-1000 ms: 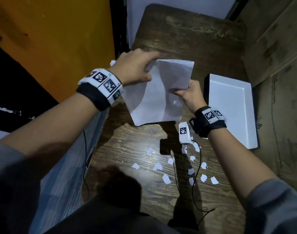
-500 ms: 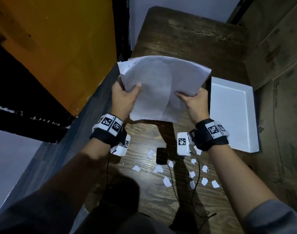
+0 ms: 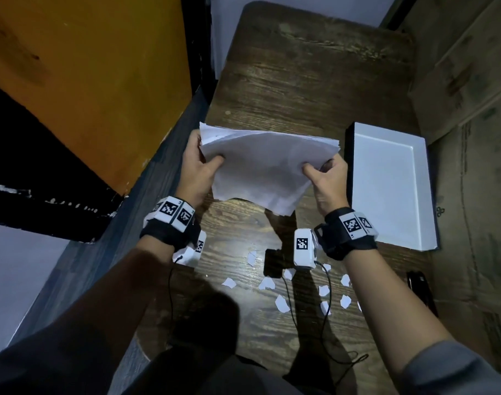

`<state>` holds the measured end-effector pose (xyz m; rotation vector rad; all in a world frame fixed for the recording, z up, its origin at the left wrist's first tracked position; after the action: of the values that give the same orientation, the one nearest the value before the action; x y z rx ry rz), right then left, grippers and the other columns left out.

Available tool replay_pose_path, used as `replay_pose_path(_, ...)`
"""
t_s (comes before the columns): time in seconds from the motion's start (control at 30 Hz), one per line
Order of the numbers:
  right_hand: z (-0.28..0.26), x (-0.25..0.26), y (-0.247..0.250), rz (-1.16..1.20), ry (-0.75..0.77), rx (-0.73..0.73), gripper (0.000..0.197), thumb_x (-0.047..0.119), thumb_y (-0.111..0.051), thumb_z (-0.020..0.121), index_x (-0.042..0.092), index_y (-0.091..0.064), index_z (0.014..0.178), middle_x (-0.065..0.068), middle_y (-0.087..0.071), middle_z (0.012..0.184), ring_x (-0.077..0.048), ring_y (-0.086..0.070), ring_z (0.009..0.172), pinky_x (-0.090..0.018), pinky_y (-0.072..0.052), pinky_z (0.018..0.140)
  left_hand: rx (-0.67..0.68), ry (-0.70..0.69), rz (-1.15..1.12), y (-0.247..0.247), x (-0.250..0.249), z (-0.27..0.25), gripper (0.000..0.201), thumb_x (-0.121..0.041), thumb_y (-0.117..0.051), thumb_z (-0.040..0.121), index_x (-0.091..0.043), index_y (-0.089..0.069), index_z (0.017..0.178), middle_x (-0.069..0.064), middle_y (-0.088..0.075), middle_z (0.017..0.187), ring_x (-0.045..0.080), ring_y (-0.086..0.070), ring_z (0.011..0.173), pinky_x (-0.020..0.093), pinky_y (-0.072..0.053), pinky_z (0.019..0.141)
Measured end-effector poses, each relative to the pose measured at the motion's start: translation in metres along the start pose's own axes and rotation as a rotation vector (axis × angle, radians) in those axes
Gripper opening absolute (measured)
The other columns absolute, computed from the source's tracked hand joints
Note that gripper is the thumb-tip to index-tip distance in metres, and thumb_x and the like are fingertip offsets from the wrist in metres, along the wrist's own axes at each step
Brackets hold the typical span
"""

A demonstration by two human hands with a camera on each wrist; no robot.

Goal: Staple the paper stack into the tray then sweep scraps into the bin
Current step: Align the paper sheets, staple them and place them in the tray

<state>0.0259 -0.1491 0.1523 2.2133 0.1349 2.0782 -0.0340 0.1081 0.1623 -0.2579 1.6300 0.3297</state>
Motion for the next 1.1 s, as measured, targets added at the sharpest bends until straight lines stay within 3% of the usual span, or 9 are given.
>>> replay_pose_path(0.1, 0.000, -0.001, -0.004, -0.004, -0.005, 0.004, 0.039, -0.007, -0.064, 0.078, 0.009, -0.060, 0.112, 0.003, -0.067, 0.097, -0.007, -0.065, 0.092, -0.021, -0.052, 0.078, -0.002, 0.031, -0.026, -0.003, 0.006, 0.002, 0.046, 0.007, -0.055, 0.085, 0.003, -0.050, 0.131, 0.012, -0.064, 0.118, 0.017, -0.064, 0.108, 0.032, -0.054, 0.092)
replay_pose_path(0.17, 0.000, 0.003, -0.006, -0.002, -0.002, -0.002, 0.034, -0.007, -0.064, 0.079, 0.013, -0.061, 0.105, 0.005, -0.067, 0.094, -0.002, -0.065, 0.086, -0.020, -0.051, 0.075, -0.047, 0.030, -0.039, -0.003, 0.004, 0.002, 0.046, 0.008, -0.058, 0.086, 0.007, -0.048, 0.131, 0.006, -0.064, 0.115, 0.012, -0.063, 0.106, 0.031, -0.052, 0.095)
replay_pose_path(0.33, -0.001, 0.018, 0.005, 0.044, 0.055, -0.020, 0.038, -0.005, -0.065, 0.082, 0.030, -0.057, 0.094, 0.010, -0.064, 0.094, 0.009, -0.063, 0.081, -0.013, -0.052, 0.070, -0.093, -0.041, -0.068, -0.006, -0.001, -0.001, 0.040, 0.010, -0.057, 0.088, -0.005, -0.049, 0.124, -0.005, -0.062, 0.109, -0.008, -0.062, 0.099, 0.022, -0.051, 0.094)
replay_pose_path(0.5, -0.013, -0.017, -0.004, -0.003, -0.074, 0.027, 0.028, -0.010, -0.062, 0.080, 0.013, -0.059, 0.096, 0.002, -0.066, 0.090, -0.001, -0.064, 0.079, -0.016, -0.051, 0.067, -0.112, 0.089, -0.080, -0.017, 0.029, -0.013, 0.038, 0.007, -0.055, 0.091, -0.010, -0.048, 0.124, 0.002, -0.061, 0.116, 0.015, -0.060, 0.108, 0.046, -0.046, 0.107)
replay_pose_path(0.63, -0.013, -0.016, 0.001, 0.039, -0.028, 0.000, 0.034, -0.014, -0.062, 0.079, 0.019, -0.060, 0.087, 0.002, -0.066, 0.086, 0.002, -0.065, 0.077, -0.016, -0.052, 0.068, -0.175, 0.036, -0.080, -0.014, 0.029, -0.014, 0.044, 0.009, -0.057, 0.087, -0.017, -0.046, 0.121, 0.001, -0.059, 0.116, 0.011, -0.059, 0.108, 0.038, -0.047, 0.105)
replay_pose_path(0.77, -0.016, -0.022, -0.002, 0.012, -0.054, 0.066, 0.040, -0.019, -0.059, 0.076, 0.019, -0.059, 0.091, 0.003, -0.066, 0.089, 0.006, -0.065, 0.078, -0.012, -0.050, 0.067, -0.100, 0.021, -0.012, -0.013, 0.028, -0.014, 0.051, 0.006, -0.063, 0.080, -0.023, -0.048, 0.118, -0.010, -0.060, 0.109, -0.003, -0.059, 0.102, 0.035, -0.050, 0.101)
replay_pose_path(0.9, -0.011, -0.014, 0.005, 0.043, -0.013, 0.025, 0.038, -0.013, -0.061, 0.079, 0.021, -0.057, 0.097, 0.006, -0.064, 0.094, 0.010, -0.062, 0.082, -0.012, -0.050, 0.072, -0.061, -0.107, 0.047, -0.008, 0.002, -0.008, 0.046, 0.005, -0.060, 0.078, -0.025, -0.049, 0.111, -0.026, -0.065, 0.101, -0.011, -0.060, 0.098, 0.013, -0.048, 0.088)
replay_pose_path(1.03, -0.007, -0.014, -0.002, 0.033, -0.012, 0.005, 0.025, -0.007, -0.062, 0.082, 0.012, -0.058, 0.097, 0.003, -0.065, 0.090, 0.006, -0.063, 0.079, -0.014, -0.051, 0.068, -0.087, -0.067, 0.020, -0.014, 0.003, 0.000, 0.058, -0.009, -0.064, 0.081, 0.001, -0.045, 0.135, 0.007, -0.060, 0.125, 0.008, -0.059, 0.115, 0.028, -0.049, 0.101)
replay_pose_path(1.1, -0.007, -0.009, -0.001, 0.044, 0.004, -0.013, 0.026, -0.007, -0.062, 0.083, 0.018, -0.059, 0.091, 0.005, -0.064, 0.088, 0.006, -0.063, 0.077, -0.015, -0.051, 0.068, -0.116, -0.073, 0.023, -0.012, 0.008, 0.002, 0.049, 0.001, -0.064, 0.083, 0.000, -0.049, 0.130, 0.001, -0.061, 0.120, 0.000, -0.060, 0.110, 0.023, -0.050, 0.098)
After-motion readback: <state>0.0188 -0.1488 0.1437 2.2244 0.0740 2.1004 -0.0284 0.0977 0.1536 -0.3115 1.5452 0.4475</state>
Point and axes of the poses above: each hand's wrist, its own z-axis towards the middle knuckle, its own y-axis out of the back of the hand, x = y × z, the point moved 8 cm from there along z, towards the middle knuckle
